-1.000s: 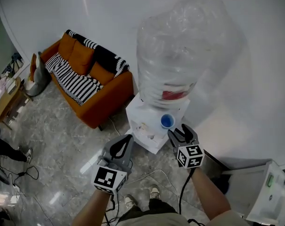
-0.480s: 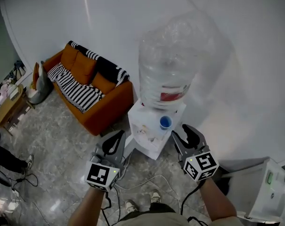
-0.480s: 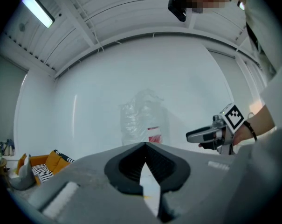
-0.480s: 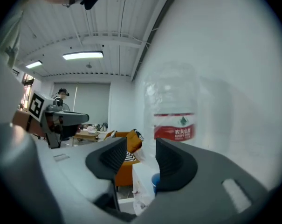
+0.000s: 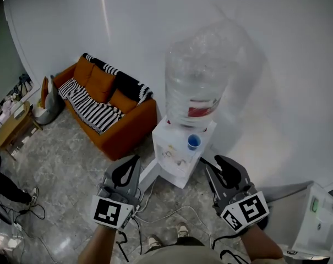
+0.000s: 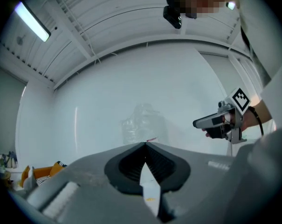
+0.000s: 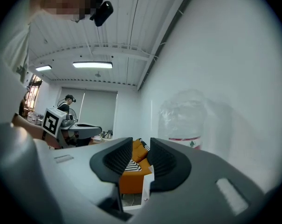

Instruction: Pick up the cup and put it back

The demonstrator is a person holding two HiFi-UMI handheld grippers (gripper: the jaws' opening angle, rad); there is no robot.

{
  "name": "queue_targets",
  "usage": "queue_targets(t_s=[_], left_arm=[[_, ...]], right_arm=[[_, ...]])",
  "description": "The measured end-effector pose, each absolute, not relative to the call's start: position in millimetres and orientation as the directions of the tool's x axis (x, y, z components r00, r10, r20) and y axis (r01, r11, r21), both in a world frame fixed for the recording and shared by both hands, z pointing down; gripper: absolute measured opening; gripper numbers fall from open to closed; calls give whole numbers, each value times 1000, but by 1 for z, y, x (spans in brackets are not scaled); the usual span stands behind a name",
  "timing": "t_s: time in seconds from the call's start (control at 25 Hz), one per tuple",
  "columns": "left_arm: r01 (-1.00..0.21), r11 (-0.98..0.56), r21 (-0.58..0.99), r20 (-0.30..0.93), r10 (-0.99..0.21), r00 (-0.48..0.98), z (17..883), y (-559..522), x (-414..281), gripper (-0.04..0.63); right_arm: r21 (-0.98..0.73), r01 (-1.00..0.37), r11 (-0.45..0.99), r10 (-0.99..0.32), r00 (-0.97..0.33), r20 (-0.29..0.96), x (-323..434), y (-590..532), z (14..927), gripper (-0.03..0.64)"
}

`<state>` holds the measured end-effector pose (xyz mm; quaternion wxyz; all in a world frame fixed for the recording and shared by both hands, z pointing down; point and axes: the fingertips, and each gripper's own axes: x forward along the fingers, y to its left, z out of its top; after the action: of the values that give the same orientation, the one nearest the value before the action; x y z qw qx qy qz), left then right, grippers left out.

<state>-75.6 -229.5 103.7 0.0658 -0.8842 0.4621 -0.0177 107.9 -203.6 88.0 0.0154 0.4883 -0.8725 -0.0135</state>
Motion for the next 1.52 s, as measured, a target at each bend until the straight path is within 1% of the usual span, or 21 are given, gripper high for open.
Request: queue_targets(t_s=[0.12,0.32,0.52,0.76,0.88,1.28,1.52], left_arm=[[-799,-579,-163,-49,-804,593,92,-211,-75,2],[-793,-592,-145,-68,-793,605,86,-182,-73,2],[-783,-610,-123,-58,-783,619,91,-162,-71,2],[-796,-599,-83,-14,-798,602,116,-155,-77,2],[-801,-595,-64,-9,-803,596,124,-154,-81,2],[-806,-587,-73,8,-808,588,129,-155,-83,2],[-805,-590,-63,3,-807,591,127,-156,-84,2]], right_arm=[[20,-850,527,-850,-527,-8,106,-185,75,100],[-10,-848,530,-848,-530,-18,106,-162,67,61],[-24,-828,560,-828,-560,9,98,-147,73,5],[-15,-803,596,-800,-596,67,84,-139,94,3],[-4,-802,598,-800,-597,65,81,-138,97,3],[-12,-797,603,-794,-602,90,75,-143,102,3],[-18,-796,605,-793,-604,82,72,-142,100,3]])
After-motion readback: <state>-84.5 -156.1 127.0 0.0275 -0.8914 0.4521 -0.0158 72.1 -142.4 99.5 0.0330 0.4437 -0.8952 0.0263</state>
